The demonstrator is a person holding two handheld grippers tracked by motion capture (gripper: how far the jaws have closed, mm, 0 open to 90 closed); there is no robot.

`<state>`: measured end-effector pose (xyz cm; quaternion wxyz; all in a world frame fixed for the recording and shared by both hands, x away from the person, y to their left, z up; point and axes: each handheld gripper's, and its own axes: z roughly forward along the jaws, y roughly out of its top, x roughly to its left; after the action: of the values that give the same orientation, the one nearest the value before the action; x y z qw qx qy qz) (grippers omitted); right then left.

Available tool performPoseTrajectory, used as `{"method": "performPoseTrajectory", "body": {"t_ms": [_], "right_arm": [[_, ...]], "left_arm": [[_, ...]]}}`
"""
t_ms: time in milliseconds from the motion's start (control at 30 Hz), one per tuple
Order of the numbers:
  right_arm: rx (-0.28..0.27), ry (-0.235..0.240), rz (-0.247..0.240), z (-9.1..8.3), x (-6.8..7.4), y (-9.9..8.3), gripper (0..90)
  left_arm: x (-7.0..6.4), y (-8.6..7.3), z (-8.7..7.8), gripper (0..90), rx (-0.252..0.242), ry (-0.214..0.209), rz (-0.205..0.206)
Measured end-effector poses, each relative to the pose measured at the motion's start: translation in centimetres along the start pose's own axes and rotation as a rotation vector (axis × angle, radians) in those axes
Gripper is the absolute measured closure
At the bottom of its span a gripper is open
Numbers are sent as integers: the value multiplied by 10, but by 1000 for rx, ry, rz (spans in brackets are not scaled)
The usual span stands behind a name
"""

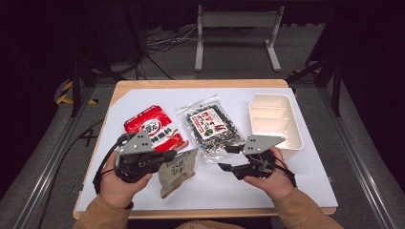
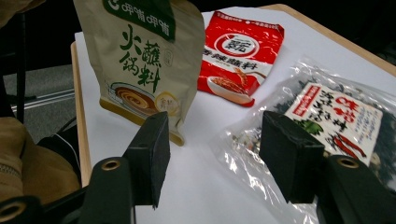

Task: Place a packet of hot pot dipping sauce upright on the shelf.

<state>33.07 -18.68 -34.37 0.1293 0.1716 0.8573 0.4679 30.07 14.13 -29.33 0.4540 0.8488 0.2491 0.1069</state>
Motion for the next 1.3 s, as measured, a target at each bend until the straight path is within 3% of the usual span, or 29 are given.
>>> {"method": "performPoseTrajectory", "body": {"t_ms": [300, 533, 767, 1067, 1200, 1300], "right_arm": [[0, 68, -53, 28, 0, 20, 429], [-36, 172, -66, 53, -2, 31, 449], [-39, 263, -85, 71, -7, 34, 537], [-44, 338, -94, 88, -13, 27, 588], [-45, 360, -135, 92, -13, 24, 689], [-33, 379, -149, 92, -13, 23, 785]], "left_arm": [[-5, 5, 1, 900, -5, -17, 33], [-8, 7, 1, 900, -12, -29, 39], [-9, 8, 1, 900, -15, -29, 42], [-9, 7, 1, 900, -14, -24, 38], [-9, 6, 0, 900, -16, -21, 37], [-7, 7, -6, 900, -51, -35, 28]]}}
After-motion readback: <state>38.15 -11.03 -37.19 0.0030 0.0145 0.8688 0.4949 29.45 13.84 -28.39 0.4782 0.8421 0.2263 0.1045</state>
